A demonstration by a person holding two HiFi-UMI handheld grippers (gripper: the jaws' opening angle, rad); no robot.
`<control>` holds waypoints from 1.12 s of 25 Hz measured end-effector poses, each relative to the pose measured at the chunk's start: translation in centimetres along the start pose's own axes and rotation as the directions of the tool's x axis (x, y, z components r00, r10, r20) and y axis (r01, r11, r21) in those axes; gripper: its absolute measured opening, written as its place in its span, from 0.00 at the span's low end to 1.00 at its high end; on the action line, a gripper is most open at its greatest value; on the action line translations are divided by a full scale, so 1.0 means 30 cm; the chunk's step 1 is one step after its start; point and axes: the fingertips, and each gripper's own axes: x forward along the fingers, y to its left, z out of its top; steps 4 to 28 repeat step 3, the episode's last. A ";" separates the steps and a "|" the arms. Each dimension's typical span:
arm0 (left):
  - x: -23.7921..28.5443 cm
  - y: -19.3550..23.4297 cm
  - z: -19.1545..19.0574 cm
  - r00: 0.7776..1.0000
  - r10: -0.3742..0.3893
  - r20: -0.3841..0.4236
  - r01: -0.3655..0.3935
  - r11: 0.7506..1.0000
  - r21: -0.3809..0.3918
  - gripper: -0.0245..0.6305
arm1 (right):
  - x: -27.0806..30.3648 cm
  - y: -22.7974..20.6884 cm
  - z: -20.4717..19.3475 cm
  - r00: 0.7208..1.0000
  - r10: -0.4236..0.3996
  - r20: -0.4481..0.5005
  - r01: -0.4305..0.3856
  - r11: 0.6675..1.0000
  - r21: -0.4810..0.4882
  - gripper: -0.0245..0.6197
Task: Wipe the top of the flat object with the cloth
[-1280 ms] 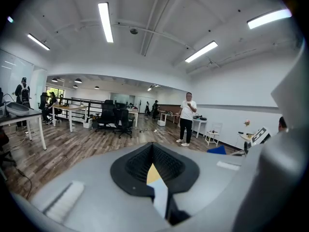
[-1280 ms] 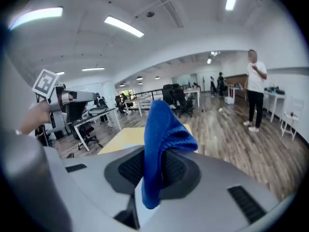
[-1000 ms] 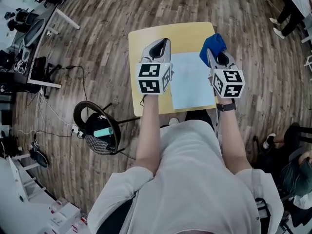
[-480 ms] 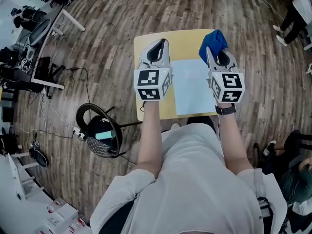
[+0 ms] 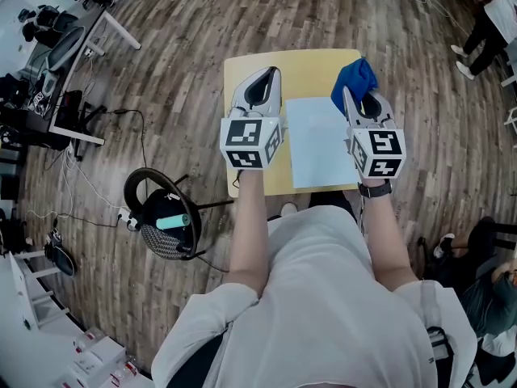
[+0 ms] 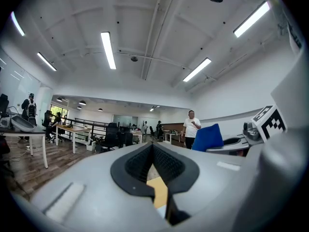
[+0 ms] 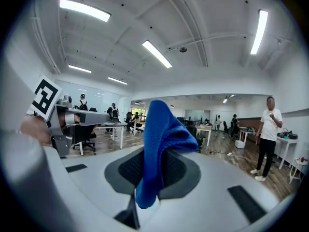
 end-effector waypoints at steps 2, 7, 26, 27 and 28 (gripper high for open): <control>-0.021 0.001 -0.022 1.000 0.004 -0.020 -0.004 1.000 -0.002 0.05 | -0.014 0.015 -0.009 1.000 -0.001 -0.002 0.001 1.000 0.004 0.14; -0.032 0.002 -0.033 1.000 0.006 -0.031 -0.006 1.000 -0.002 0.04 | -0.022 0.023 -0.014 1.000 -0.002 -0.002 0.002 1.000 0.007 0.14; -0.032 0.002 -0.033 1.000 0.006 -0.031 -0.006 1.000 -0.002 0.04 | -0.022 0.023 -0.014 1.000 -0.002 -0.002 0.002 1.000 0.007 0.14; -0.032 0.002 -0.033 1.000 0.006 -0.031 -0.006 1.000 -0.002 0.04 | -0.022 0.023 -0.014 1.000 -0.002 -0.002 0.002 1.000 0.007 0.14; -0.032 0.002 -0.033 1.000 0.006 -0.031 -0.006 1.000 -0.002 0.04 | -0.022 0.023 -0.014 1.000 -0.002 -0.002 0.002 1.000 0.007 0.14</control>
